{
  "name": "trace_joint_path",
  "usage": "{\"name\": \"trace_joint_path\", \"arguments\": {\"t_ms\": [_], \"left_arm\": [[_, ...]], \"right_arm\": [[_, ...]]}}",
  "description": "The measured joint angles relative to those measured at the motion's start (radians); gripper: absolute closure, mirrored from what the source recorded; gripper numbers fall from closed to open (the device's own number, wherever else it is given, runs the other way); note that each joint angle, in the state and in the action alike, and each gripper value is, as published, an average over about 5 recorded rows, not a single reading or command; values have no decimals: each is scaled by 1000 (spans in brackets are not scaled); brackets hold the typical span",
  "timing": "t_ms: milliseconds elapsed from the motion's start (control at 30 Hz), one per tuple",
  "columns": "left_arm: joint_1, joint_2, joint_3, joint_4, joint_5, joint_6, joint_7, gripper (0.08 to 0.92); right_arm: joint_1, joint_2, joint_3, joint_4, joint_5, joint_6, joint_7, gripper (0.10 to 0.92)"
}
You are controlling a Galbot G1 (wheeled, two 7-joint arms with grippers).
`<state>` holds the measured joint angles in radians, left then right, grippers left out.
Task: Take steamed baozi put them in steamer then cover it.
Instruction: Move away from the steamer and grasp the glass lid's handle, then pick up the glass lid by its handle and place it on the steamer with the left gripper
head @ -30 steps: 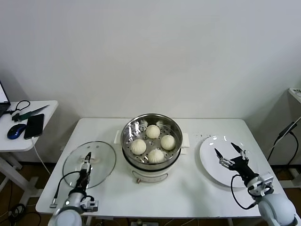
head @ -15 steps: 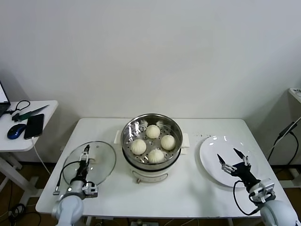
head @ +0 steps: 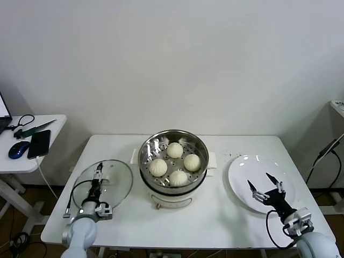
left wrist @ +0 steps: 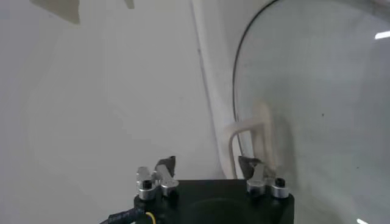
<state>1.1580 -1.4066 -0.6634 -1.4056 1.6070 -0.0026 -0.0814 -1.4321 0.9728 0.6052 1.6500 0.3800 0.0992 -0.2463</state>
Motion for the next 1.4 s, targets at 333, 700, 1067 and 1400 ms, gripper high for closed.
{"name": "trace_joint_path", "arguments": {"t_ms": [333, 700, 1067, 1400], "left_arm": [[-16, 0, 0, 29, -21, -13, -2, 623], [-3, 14, 0, 9, -81, -14, -5, 842], [73, 41, -12, -145, -186, 28, 2, 842], [193, 93, 15, -398, -222, 168, 41, 842]], "right_arm": [[-4, 14, -1, -12, -25, 13, -11, 203], [-2, 19, -2, -21, -40, 23, -21, 203], [1, 20, -3, -30, -45, 31, -29, 203], [20, 13, -5, -46, -53, 37, -32, 203]]}}
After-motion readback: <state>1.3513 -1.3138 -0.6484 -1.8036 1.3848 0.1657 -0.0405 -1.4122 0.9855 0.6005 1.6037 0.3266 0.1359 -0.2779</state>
